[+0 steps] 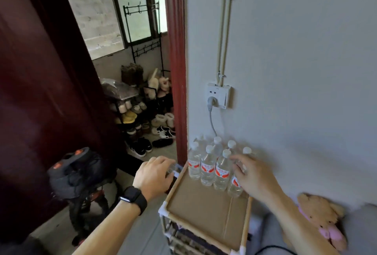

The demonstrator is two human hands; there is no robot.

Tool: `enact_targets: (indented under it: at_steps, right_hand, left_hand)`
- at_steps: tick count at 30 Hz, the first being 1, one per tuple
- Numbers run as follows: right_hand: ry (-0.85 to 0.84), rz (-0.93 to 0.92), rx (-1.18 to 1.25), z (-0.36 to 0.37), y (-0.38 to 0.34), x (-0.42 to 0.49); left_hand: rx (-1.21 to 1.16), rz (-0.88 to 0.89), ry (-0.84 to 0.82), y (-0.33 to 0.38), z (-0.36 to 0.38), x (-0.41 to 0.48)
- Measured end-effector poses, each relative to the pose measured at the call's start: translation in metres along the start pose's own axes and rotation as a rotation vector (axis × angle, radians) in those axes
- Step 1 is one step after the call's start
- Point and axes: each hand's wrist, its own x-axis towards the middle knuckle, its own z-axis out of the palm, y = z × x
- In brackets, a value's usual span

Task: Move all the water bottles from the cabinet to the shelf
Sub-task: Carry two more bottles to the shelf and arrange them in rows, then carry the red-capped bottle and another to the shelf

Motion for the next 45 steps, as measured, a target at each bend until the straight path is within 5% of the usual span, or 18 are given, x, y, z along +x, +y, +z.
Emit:
enact_targets:
  at_steps: [16, 30, 40, 45]
  right_hand:
    - [-0.465, -0.823, 0.087, 0.169, -0.319, -0.125]
    - [-0.726, -1.410, 0.293, 0.299, -0.683, -0.470]
    - [-0.876, -1.782, 0.318, 0.335, -0.850, -0.695]
    - [-0.930, -1.915, 0.401, 0.365, -0.925, -0.796]
  left_hand:
    - [0.134, -0.784, 0.162, -0.181, -0.084, -0.386]
    - [0.345, -1.496, 0.291, -0.258, -0.191, -0.894]
    - [0.403, -1.822, 0.506, -0.259, -0.230, -1.105]
    - [0.488, -1.968, 0.485, -0.264, -0.249, -1.204]
